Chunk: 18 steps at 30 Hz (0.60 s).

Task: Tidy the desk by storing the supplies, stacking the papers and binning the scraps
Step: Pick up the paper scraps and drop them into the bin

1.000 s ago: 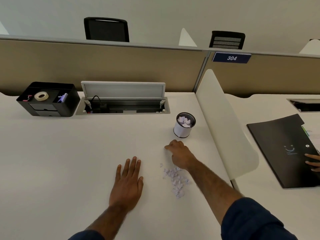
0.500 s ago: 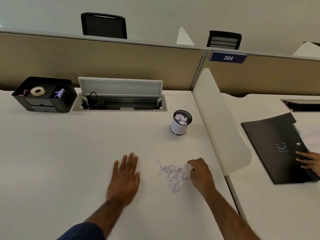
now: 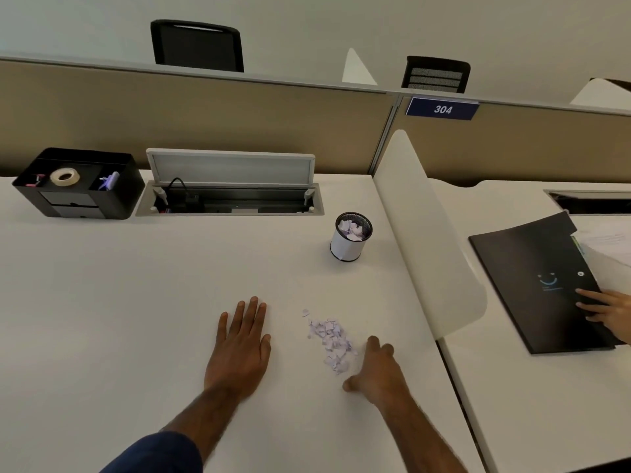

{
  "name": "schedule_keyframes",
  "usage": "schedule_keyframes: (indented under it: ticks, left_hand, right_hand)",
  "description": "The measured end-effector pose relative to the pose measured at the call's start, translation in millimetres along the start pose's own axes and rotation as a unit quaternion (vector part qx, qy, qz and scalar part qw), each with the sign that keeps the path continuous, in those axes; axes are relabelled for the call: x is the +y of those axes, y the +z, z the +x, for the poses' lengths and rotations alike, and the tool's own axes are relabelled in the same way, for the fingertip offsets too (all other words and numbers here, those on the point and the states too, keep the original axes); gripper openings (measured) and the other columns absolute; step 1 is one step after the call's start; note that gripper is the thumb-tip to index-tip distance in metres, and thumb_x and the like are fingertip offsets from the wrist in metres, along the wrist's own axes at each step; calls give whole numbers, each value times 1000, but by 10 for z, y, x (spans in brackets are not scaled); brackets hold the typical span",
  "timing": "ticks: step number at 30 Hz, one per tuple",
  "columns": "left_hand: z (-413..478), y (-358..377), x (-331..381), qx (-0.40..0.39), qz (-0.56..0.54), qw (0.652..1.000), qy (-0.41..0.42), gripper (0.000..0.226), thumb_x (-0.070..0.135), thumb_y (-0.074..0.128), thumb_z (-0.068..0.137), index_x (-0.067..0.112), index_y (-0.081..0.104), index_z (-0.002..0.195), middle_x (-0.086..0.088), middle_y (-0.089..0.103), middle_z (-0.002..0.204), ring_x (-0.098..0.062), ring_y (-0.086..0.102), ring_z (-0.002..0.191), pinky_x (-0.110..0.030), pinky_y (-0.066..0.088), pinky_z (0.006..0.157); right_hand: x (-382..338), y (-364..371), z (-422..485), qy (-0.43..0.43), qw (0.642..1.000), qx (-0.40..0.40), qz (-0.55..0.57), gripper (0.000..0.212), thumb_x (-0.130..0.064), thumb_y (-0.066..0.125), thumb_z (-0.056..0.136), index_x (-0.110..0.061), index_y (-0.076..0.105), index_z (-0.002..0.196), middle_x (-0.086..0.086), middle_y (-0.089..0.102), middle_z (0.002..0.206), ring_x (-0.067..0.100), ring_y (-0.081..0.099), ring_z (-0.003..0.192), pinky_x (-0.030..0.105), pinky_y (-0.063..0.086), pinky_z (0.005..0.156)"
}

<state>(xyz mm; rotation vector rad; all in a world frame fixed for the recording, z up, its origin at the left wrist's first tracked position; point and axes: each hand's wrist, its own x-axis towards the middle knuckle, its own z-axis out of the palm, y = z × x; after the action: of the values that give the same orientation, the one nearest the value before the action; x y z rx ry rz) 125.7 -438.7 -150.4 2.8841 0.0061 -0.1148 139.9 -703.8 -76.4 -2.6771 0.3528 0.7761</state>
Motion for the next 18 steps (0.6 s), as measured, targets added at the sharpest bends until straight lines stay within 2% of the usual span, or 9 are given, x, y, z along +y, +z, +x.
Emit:
schedule_keyframes:
  ticks: [3, 7, 10, 13, 15, 18]
  left_hand:
    - [-3, 17, 2, 3, 1, 1000, 2, 68, 49, 3, 101, 24, -8, 163, 3, -13, 171, -18, -14, 158, -39, -16, 124]
    - [-10, 8, -7, 3, 2, 1000, 0, 67, 48, 9, 102, 23, -2, 164, 2, -6, 172, -18, -8, 159, -37, -17, 124]
    - [-6, 3, 7, 4, 5, 1000, 1, 67, 47, 8, 102, 24, -4, 164, 3, -8, 172, -18, -10, 159, -39, -15, 125]
    - [-4, 4, -6, 8, 1, 1000, 1, 67, 48, 7, 102, 24, -5, 163, 3, -10, 172, -17, -12, 158, -39, -15, 124]
    - [-12, 4, 0, 5, 0, 1000, -1, 67, 49, 5, 101, 25, -7, 163, 4, -12, 171, -17, -13, 158, -39, -15, 124]
    - [-5, 0, 5, 3, 2, 1000, -2, 68, 50, 0, 99, 26, -11, 162, 5, -17, 171, -17, -17, 157, -40, -16, 124]
  right_hand:
    - [-157, 71, 55, -6, 999, 33, 42, 73, -25, 87, 71, -9, 39, 123, 13, 43, 125, 34, 64, 106, 32, 52, 82]
    - [-449, 39, 217, -71, 994, 40, 78, 56, -24, 80, 77, -8, 50, 121, 12, 49, 123, 30, 61, 108, 29, 48, 85]
    - [-500, -153, 380, -114, 989, 62, 70, 40, -22, 72, 82, -15, 60, 119, 9, 57, 118, 26, 60, 108, 28, 47, 88]
    - [-531, -386, 535, -145, 975, 131, 109, 26, -18, 60, 88, -22, 67, 112, 2, 62, 112, 19, 61, 102, 29, 48, 88]
    - [-600, -421, 621, -180, 967, 146, 105, 27, -14, 54, 90, -24, 69, 110, 0, 61, 112, 17, 59, 103, 32, 49, 88]
    - [-731, -307, 702, -267, 959, 98, 17, 38, -6, 49, 90, -21, 67, 121, 3, 56, 123, 21, 49, 116, 35, 46, 96]
